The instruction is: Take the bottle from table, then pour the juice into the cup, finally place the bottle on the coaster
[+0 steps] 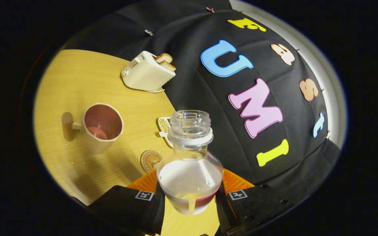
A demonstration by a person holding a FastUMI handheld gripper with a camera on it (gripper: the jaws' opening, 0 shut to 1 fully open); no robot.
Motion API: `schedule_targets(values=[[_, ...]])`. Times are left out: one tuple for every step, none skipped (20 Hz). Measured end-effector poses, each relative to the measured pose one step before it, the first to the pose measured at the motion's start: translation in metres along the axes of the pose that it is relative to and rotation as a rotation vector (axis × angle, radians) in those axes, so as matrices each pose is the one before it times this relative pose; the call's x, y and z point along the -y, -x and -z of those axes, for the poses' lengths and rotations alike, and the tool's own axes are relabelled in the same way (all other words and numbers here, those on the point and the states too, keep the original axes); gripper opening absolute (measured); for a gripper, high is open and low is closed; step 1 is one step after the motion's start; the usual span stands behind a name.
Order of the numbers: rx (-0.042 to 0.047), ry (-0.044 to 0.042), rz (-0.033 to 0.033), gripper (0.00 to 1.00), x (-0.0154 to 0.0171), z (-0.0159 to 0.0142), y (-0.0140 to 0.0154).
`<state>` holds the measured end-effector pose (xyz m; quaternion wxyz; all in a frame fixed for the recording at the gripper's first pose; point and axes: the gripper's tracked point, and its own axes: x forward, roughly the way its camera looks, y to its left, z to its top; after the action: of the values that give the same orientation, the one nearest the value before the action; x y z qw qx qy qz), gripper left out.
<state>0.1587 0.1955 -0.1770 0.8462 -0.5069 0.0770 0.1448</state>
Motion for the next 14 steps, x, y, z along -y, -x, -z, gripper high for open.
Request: schedule_targets(values=[[0.00121, 0.03269, 0.00335, 0.67, -0.00235, -0.00239, -0.00122], [0.00147, 0.02845, 0.00097, 0.67, -0.00346, -0.00240, -0.00242], [0.00189, 0.02563, -0.00121, 0.67, -0.00284, -0.00184, -0.00100], [0.00738, 0.02687, -0.00087, 0.67, -0.00311, -0.00312, -0.00228], [0.00707, 0.03692, 0.00413, 0.67, -0.00072, -0.00390, -0.00152], [0.01059, 0.04205, 0.00646, 0.67, 0.00147, -0.00458, -0.00155], [0.01469, 0.04141, 0.00866, 0.67, 0.00101, -0.00451, -0.00061], [0.00992, 0.03801, 0.00632, 0.67, -0.00003, -0.00185, -0.00279], [0.00654, 0.03253, 0.00348, 0.67, -0.00039, -0.00295, -0.00170], [0.00727, 0.02594, 0.00237, 0.67, -0.00115, -0.00287, -0.00224], [0.00466, 0.02224, 0.00496, 0.67, -0.00118, -0.00137, -0.00130], [0.00127, 0.02260, 0.00524, 0.67, -0.00043, -0.00028, 0.00009], [0.00205, 0.02146, 0.00182, 0.67, -0.00015, -0.00279, -0.00037], [0.00089, 0.02562, 0.00252, 0.67, -0.00121, -0.00074, -0.00215]])
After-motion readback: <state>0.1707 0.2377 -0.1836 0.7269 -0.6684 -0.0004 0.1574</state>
